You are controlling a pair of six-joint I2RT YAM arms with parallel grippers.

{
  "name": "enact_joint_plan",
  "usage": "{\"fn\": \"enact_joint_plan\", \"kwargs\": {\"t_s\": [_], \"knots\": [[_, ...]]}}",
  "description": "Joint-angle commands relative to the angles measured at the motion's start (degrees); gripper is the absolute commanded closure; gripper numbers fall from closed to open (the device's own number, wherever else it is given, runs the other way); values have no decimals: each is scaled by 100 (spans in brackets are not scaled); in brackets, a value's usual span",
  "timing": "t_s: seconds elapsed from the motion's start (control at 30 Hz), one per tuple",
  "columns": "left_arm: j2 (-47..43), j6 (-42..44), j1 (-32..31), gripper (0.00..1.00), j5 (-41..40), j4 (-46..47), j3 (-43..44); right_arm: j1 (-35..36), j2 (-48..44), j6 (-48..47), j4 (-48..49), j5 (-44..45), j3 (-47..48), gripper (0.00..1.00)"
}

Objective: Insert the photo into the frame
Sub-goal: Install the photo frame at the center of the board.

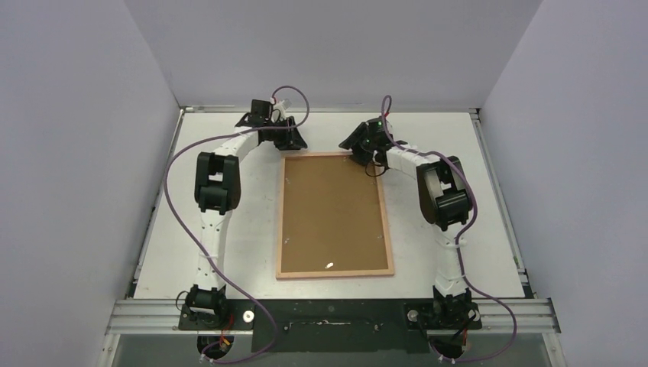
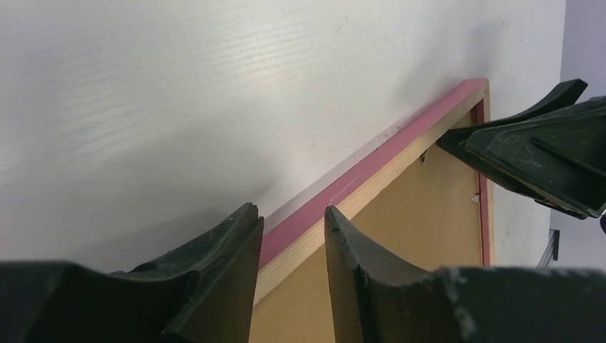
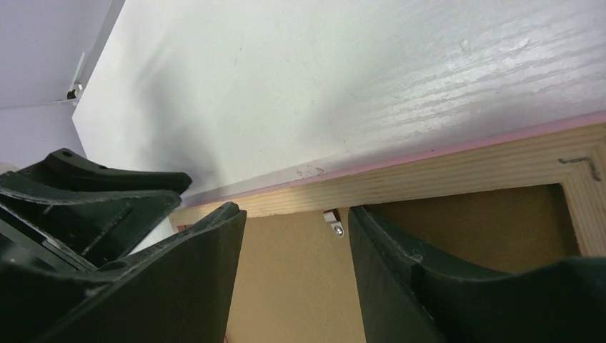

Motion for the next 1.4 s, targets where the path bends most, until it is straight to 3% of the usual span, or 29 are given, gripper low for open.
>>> {"fn": "enact_joint_plan", "kwargs": {"t_s": [0.0,0.13,0.27,0.43,0.6,0.73,0.9,1.0,1.2,1.37], "knots": [[-468,-238,292,64,-216,-361,626,-188,-476,-288,-103,-72,494,44],[-839,-196,469,62,-637,-733,614,-144,-618,-450,-108,-216,529,43],[-1519,-57,605,54,-1492,-1084,-7,5,-796,-640,-129,-230,411,44],[-2688,374,636,34,-2986,-1387,-1364,187,-1065,-873,-212,-96,131,44],[-3857,355,736,4,-4276,-1434,-2729,385,-1259,-1128,-442,185,-78,45],[-4506,-104,1023,3,-4765,-1729,-3316,540,-1325,-1326,-660,451,-153,45],[-5027,-132,1373,3,-3903,-2047,-3717,788,-1306,-1393,-764,567,-144,45],[-5244,-118,1625,3,-2506,-1704,-4213,976,-1202,-1261,-537,519,-166,44],[-5507,-689,1634,13,-767,-506,-5231,1308,-664,-865,-511,162,300,48],[-5410,-1124,1441,25,-323,53,-5875,1599,-270,-677,-526,130,635,49]]}}
